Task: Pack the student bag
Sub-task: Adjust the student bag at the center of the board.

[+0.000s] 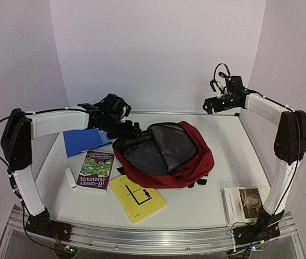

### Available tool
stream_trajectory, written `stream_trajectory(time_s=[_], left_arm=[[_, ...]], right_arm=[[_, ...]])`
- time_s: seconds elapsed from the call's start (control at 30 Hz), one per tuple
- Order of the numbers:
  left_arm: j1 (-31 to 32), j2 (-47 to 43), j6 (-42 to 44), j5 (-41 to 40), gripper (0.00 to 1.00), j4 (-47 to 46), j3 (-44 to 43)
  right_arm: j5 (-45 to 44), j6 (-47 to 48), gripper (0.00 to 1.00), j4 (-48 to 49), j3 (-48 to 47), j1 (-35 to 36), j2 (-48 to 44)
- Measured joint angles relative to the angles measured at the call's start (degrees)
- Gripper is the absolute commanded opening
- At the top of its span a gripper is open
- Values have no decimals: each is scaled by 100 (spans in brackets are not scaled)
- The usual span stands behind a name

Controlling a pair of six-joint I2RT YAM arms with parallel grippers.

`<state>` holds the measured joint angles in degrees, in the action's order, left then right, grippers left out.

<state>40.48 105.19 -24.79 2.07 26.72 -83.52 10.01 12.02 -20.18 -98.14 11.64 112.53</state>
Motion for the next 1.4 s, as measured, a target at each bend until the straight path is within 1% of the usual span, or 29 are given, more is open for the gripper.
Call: stream_trajectory(time_s=[0.1,0.17,0.33,0.43,0.57,0.67,0.77,0.9,1.0,1.2,1.4], left_arm=[[-400,-706,-295,-241,94,-175,725],[-589,-967,-425,-311,94,-198,1031],[-638,-1005,-591,-305,93,-321,1273],[-615,-1005,-706,-312,93,-363,1475],[-658,-1005,-815,-316,94,-249,1582],[-742,-1005,-829,-313,97,-220,1582],[-851,-1001,-806,-278,100,-195,1582],[-950,-952,-651,-377,100,99,1523],[-1008,-759,-403,-746,100,534,1233],[-1135,-285,376,-1623,99,1179,668],[-1192,288,1461,-2310,94,1278,454]], right_arm=[[362,-171,98,-3,118,0,-407],[600,-279,98,0,206,2,-586],[1119,-485,97,-3,614,153,-720],[1314,-498,95,-82,956,482,-715],[1438,-442,91,-154,1201,1278,-593],[1535,-391,90,-139,1203,1811,-326],[1505,-358,89,-136,1170,1998,69],[1131,-303,87,-136,1157,1867,672],[1045,-234,86,-103,1182,1586,924],[837,180,86,184,1389,933,901],[515,528,86,220,1579,385,743]])
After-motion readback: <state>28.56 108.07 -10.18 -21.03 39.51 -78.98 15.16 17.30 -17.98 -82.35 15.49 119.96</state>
